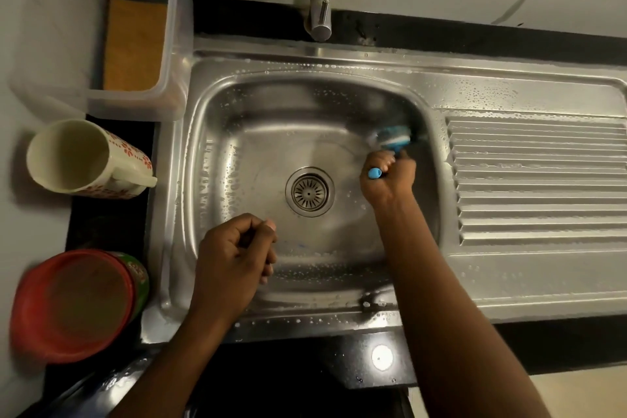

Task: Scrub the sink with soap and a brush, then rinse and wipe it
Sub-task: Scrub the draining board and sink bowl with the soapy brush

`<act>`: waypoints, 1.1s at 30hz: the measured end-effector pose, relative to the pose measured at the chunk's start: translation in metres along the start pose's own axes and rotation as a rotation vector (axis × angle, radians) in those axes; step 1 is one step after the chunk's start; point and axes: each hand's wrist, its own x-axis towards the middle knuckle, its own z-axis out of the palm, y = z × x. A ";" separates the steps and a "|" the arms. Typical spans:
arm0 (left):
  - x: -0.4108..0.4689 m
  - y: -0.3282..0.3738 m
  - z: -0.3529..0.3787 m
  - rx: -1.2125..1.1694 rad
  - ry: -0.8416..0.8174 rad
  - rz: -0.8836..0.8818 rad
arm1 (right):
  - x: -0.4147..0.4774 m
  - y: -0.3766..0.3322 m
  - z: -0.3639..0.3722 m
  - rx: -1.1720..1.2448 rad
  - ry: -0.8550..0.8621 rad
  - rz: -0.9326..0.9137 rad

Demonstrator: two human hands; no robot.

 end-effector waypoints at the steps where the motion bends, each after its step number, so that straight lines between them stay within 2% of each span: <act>1: 0.000 -0.001 0.000 -0.001 -0.002 -0.007 | 0.005 -0.003 0.006 -0.174 -0.024 -0.023; 3: -0.001 -0.003 0.001 -0.002 -0.007 -0.021 | 0.018 0.001 0.012 -0.521 0.004 -0.111; 7: 0.000 -0.004 0.000 0.008 0.004 -0.022 | 0.039 0.010 0.015 -1.279 0.109 -0.486; 9: 0.000 -0.004 -0.001 0.011 0.017 -0.019 | 0.053 0.014 0.010 -1.651 0.099 -0.657; 10: 0.000 -0.005 -0.003 0.010 0.024 -0.020 | 0.059 0.019 0.008 -1.763 0.077 -0.698; 13: -0.001 -0.004 -0.006 0.004 0.051 -0.032 | 0.063 0.040 0.008 -1.822 0.064 -0.679; 16: -0.001 -0.004 -0.008 -0.001 0.075 -0.038 | 0.061 0.079 0.018 -1.915 -0.039 -0.669; 20: -0.001 -0.005 -0.009 -0.007 0.108 -0.042 | 0.046 0.147 0.023 -2.095 -0.331 -0.588; 24: -0.001 -0.005 -0.011 0.016 0.102 -0.028 | 0.025 0.164 -0.002 -2.326 -0.568 -0.701; 26: -0.001 -0.005 -0.010 0.016 0.092 -0.025 | 0.030 0.138 -0.010 -2.377 -0.536 -0.736; 30: -0.001 -0.008 -0.008 -0.017 0.075 -0.045 | 0.058 0.065 -0.004 -2.368 -0.285 -0.822; 33: -0.003 -0.008 -0.008 -0.029 0.076 -0.045 | 0.075 0.040 0.014 -2.364 -0.172 -0.900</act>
